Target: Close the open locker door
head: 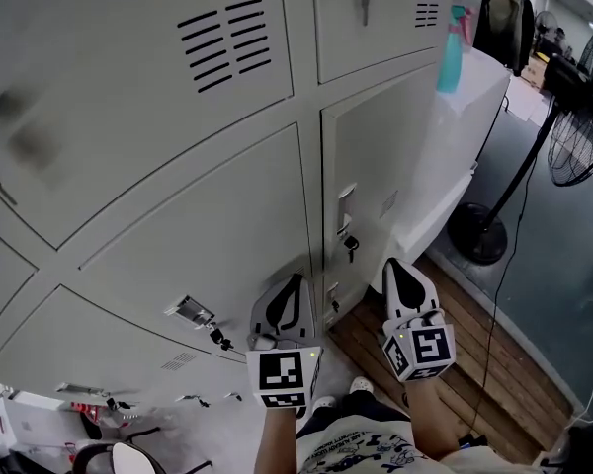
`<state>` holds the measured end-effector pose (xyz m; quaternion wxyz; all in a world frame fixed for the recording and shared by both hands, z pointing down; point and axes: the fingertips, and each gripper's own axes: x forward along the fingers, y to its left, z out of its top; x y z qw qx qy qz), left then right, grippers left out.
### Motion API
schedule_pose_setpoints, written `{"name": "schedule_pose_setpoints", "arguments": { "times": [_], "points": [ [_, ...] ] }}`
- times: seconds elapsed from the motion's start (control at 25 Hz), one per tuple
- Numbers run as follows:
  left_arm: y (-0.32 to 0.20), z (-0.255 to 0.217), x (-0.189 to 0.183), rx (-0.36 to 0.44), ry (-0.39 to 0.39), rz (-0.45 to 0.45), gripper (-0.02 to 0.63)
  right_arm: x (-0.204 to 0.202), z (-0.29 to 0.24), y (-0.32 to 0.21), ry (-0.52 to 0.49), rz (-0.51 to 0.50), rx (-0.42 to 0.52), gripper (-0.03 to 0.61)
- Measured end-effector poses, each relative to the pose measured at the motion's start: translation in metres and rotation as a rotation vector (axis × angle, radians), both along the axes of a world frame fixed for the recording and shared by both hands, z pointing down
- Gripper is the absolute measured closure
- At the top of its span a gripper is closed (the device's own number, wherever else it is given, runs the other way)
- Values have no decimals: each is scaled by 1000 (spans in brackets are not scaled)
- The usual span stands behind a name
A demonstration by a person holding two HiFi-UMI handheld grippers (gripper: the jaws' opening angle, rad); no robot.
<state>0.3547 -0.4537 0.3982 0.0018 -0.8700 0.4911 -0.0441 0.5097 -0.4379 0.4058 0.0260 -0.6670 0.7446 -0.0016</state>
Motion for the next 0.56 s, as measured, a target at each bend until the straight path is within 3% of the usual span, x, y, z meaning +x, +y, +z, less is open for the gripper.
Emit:
{"name": "schedule_pose_setpoints", "arguments": {
  "times": [0.56],
  "points": [
    [0, 3, 7, -14, 4, 11, 606, 13, 0, 8, 13, 33, -2, 583]
  ]
}}
